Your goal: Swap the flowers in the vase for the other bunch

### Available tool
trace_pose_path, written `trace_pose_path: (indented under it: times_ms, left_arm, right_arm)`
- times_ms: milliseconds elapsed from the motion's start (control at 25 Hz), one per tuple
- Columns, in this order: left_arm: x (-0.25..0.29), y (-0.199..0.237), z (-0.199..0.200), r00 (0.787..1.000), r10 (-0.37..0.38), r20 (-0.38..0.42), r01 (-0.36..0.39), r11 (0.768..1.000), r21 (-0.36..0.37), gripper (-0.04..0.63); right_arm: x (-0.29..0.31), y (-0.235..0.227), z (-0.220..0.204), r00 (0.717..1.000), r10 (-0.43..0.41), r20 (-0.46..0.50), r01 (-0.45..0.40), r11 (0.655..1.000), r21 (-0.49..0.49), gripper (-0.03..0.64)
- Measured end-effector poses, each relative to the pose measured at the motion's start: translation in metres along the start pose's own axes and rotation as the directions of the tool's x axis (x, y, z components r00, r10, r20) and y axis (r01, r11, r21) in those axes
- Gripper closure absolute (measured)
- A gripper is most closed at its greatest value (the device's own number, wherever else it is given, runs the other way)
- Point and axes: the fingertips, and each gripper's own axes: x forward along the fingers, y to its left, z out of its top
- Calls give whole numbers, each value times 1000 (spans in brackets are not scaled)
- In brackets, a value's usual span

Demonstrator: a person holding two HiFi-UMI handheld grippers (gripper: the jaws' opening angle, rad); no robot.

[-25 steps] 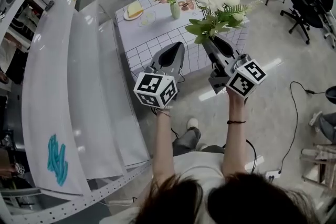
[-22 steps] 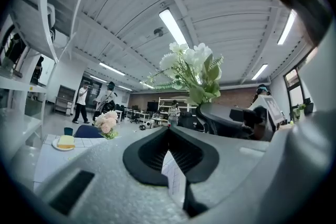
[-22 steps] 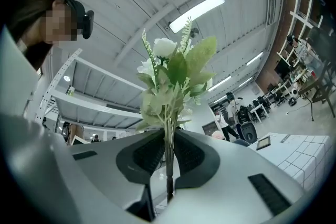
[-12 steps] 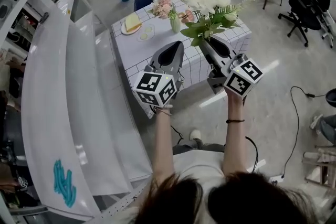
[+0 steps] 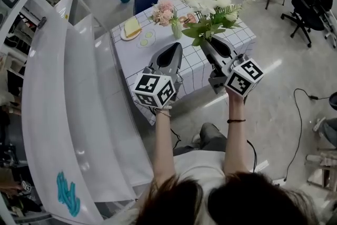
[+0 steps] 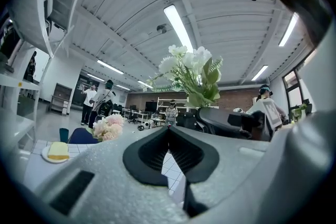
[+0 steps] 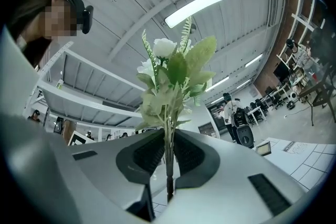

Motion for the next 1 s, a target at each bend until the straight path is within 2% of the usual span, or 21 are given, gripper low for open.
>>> trace_pose_path:
  times_ms: [200,480,1000]
  left_arm:
    - [39,6,1,1000,28,-5,-28,1000,-8,584]
    - [25,63,7,997,73,1,-73,996,-44,584]
    - [63,89,-17,992,126,-19,-127,989,-73,584]
  right_arm:
    - [7,-43,15,1000,6,-14,-6,1000,2,566]
    - [60,-40,-2,998,21,-65,-22,1000,-7,566]
    - [88,-97,-22,991,52,-121,-48,998,36,566]
